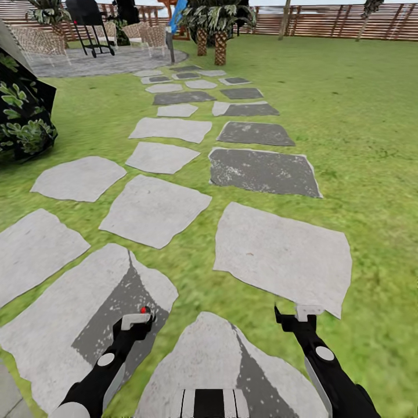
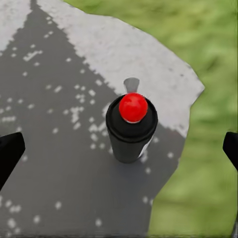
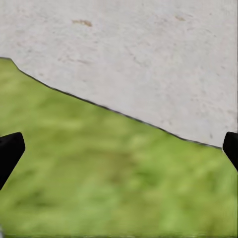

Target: In the garden, pick up the pesticide atomizer on the floor and spray pesticide onto both trees until each tree trunk is fully covered.

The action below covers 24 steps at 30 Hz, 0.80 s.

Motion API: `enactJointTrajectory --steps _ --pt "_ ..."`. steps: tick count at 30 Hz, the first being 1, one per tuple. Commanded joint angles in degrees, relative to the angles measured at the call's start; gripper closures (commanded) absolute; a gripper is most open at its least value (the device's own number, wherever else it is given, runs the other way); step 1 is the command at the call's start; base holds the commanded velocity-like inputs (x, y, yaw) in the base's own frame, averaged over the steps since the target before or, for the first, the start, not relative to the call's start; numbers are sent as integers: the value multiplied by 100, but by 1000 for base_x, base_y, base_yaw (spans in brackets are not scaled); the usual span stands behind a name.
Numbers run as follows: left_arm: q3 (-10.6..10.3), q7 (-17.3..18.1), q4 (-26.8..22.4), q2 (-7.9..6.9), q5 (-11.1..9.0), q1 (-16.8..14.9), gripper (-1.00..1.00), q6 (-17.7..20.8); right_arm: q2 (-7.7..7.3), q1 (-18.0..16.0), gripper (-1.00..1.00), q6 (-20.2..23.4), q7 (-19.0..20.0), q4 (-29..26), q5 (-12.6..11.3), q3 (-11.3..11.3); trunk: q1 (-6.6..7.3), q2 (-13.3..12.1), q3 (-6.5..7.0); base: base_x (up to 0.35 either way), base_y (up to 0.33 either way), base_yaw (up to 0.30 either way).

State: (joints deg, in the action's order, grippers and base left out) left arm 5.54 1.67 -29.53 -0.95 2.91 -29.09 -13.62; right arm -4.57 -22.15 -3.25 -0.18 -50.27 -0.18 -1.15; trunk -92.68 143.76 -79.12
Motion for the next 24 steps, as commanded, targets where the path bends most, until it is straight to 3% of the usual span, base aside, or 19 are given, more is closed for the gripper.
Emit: enactJointTrajectory --steps 1,4,17,24 --pt "0 0 0 0 1 0 -100 0 0 0 -100 0 0 0 0 0 -2 2 -32 0 0 0" --pt "0 0 0 -4 0 0 -100 0 0 0 -100 0 0 0 0 1 -10 6 -127 0 0 0" --pt "-6 0 0 -7 5 17 -100 -16 0 0 -100 -6 0 -7 0 6 -10 6 -221 0 -3 0" --pt "-17 0 0 6 24 26 -100 -18 0 0 -100 -9 0 -9 0 8 -10 6 -223 0 -210 12"
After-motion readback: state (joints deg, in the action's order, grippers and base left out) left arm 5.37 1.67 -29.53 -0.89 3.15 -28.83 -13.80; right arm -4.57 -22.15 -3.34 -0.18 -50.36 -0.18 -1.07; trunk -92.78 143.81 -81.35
